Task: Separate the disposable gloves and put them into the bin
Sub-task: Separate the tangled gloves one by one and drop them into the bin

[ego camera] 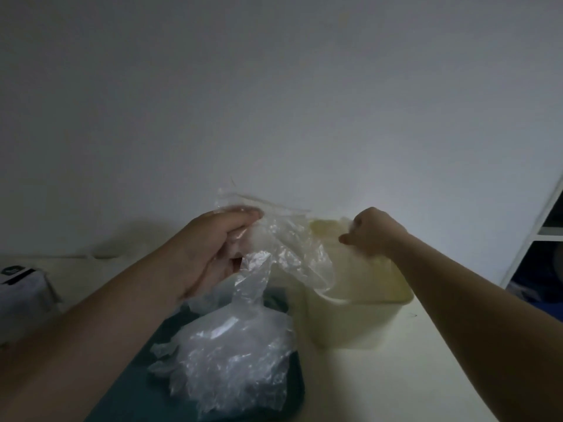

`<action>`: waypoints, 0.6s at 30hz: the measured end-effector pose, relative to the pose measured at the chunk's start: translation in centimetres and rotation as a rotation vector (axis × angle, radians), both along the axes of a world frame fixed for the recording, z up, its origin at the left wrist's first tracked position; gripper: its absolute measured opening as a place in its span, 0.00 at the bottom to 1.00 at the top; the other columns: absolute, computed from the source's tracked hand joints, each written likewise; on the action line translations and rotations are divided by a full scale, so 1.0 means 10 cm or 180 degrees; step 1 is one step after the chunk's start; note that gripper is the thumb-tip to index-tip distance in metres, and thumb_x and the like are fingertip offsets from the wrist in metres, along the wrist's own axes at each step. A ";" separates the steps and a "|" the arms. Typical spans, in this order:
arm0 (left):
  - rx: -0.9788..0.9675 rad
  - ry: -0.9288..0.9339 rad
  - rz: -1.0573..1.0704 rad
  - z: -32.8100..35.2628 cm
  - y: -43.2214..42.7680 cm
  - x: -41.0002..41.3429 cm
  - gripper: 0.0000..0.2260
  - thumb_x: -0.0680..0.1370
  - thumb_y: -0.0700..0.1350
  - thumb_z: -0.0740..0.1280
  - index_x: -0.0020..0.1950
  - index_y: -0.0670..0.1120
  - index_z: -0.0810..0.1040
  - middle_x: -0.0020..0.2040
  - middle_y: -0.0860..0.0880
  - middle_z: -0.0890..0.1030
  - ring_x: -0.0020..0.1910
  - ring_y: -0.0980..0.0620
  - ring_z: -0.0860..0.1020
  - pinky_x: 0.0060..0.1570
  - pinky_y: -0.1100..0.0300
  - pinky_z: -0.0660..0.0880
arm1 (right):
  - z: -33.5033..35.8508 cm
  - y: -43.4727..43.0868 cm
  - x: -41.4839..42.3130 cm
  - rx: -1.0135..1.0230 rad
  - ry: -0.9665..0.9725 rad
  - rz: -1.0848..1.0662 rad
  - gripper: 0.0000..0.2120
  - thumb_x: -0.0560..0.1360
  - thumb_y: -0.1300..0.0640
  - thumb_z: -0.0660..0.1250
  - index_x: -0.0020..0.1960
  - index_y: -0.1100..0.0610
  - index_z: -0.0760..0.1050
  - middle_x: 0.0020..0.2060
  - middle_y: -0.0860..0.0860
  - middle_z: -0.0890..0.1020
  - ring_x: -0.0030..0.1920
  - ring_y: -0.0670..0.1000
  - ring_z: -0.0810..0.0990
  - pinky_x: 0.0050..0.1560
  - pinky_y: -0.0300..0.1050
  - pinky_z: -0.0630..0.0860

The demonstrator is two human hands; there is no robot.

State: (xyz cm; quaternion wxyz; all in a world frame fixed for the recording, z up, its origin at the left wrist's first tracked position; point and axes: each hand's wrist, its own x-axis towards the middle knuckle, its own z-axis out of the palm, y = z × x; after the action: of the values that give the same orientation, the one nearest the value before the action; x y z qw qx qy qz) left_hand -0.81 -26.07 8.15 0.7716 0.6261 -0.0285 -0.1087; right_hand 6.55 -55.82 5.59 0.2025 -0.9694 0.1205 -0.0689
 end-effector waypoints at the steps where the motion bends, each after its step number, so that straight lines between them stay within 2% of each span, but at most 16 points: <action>1: 0.0039 0.0038 -0.0017 0.02 -0.02 -0.02 0.03 0.82 0.43 0.69 0.50 0.46 0.82 0.32 0.49 0.77 0.23 0.55 0.75 0.22 0.64 0.72 | 0.00 0.05 0.03 -0.0116 0.0048 0.0099 0.14 0.73 0.46 0.77 0.44 0.56 0.80 0.37 0.54 0.86 0.36 0.54 0.86 0.46 0.53 0.86; 4: 0.0293 0.0152 -0.0032 -0.01 -0.09 0.02 0.12 0.81 0.53 0.70 0.43 0.48 0.87 0.33 0.47 0.67 0.26 0.52 0.70 0.25 0.60 0.71 | 0.01 0.18 0.09 -0.0003 -0.0014 0.0435 0.09 0.76 0.55 0.74 0.50 0.60 0.80 0.43 0.57 0.85 0.40 0.57 0.85 0.46 0.52 0.84; 6: 0.0456 0.0250 -0.0017 -0.04 -0.15 0.06 0.16 0.80 0.56 0.70 0.42 0.47 0.88 0.30 0.48 0.65 0.27 0.52 0.67 0.28 0.58 0.70 | 0.00 0.16 0.12 -0.0392 0.0098 0.0488 0.11 0.77 0.61 0.69 0.59 0.61 0.79 0.52 0.57 0.84 0.46 0.57 0.82 0.48 0.47 0.80; 8: 0.0477 0.0413 -0.0072 -0.08 -0.20 0.11 0.15 0.81 0.55 0.70 0.47 0.44 0.87 0.25 0.50 0.66 0.26 0.52 0.65 0.30 0.60 0.72 | -0.04 0.10 0.11 -0.0848 0.0163 0.0587 0.21 0.74 0.57 0.74 0.66 0.56 0.75 0.58 0.55 0.81 0.56 0.57 0.81 0.57 0.51 0.80; 10: 0.0474 0.0512 -0.0186 -0.13 -0.26 0.18 0.13 0.80 0.53 0.72 0.49 0.44 0.88 0.27 0.50 0.72 0.26 0.52 0.68 0.30 0.61 0.75 | -0.02 0.05 0.02 -0.0888 -0.0103 0.0776 0.35 0.70 0.49 0.80 0.73 0.51 0.70 0.63 0.52 0.78 0.64 0.57 0.79 0.63 0.56 0.79; 11: 0.0531 0.0537 -0.0246 -0.15 -0.29 0.23 0.13 0.80 0.53 0.73 0.47 0.44 0.88 0.30 0.50 0.75 0.26 0.52 0.71 0.33 0.60 0.75 | 0.04 0.03 -0.02 -0.0793 -0.0339 0.0795 0.37 0.71 0.48 0.79 0.76 0.51 0.69 0.67 0.52 0.77 0.67 0.56 0.77 0.66 0.56 0.77; 12: 0.0592 0.0569 -0.0302 -0.17 -0.35 0.28 0.13 0.80 0.53 0.73 0.45 0.45 0.89 0.32 0.50 0.76 0.27 0.52 0.73 0.35 0.59 0.74 | 0.12 0.00 -0.08 -0.0624 -0.0640 0.0747 0.35 0.74 0.48 0.78 0.77 0.51 0.69 0.69 0.53 0.77 0.68 0.56 0.76 0.69 0.54 0.75; 13: 0.0635 0.0613 -0.0354 -0.16 -0.42 0.32 0.13 0.80 0.53 0.72 0.43 0.46 0.88 0.32 0.50 0.76 0.26 0.53 0.74 0.35 0.60 0.72 | 0.21 -0.03 -0.11 -0.0372 -0.1019 0.0666 0.30 0.76 0.50 0.75 0.75 0.53 0.71 0.68 0.54 0.78 0.68 0.56 0.77 0.70 0.51 0.73; 15: 0.0650 0.0641 -0.0485 -0.14 -0.61 0.39 0.14 0.82 0.52 0.69 0.41 0.46 0.86 0.29 0.52 0.75 0.24 0.55 0.75 0.31 0.62 0.71 | 0.45 -0.07 -0.21 0.0207 -0.1632 0.0470 0.17 0.79 0.55 0.71 0.67 0.54 0.79 0.59 0.53 0.84 0.60 0.54 0.82 0.65 0.45 0.75; 17: 0.0629 0.0662 -0.0604 -0.11 -0.84 0.49 0.15 0.84 0.50 0.68 0.41 0.44 0.84 0.29 0.51 0.77 0.25 0.54 0.76 0.22 0.66 0.70 | 0.67 -0.04 -0.39 0.0521 -0.1739 0.0523 0.09 0.79 0.58 0.68 0.57 0.52 0.84 0.49 0.47 0.86 0.52 0.48 0.85 0.58 0.40 0.78; 18: 0.0596 0.0695 -0.0643 -0.10 -0.94 0.54 0.14 0.84 0.49 0.68 0.42 0.43 0.83 0.29 0.49 0.78 0.26 0.53 0.78 0.21 0.66 0.72 | 0.75 -0.01 -0.48 0.0563 -0.1619 0.0677 0.08 0.79 0.58 0.68 0.54 0.53 0.86 0.47 0.46 0.87 0.50 0.48 0.85 0.56 0.41 0.80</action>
State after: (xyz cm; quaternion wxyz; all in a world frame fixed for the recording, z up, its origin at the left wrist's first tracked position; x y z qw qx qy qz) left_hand 4.54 -35.42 7.19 0.6936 0.6736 0.0030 -0.2552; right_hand 1.79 -55.96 13.06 0.3161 -0.9067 -0.0309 -0.2774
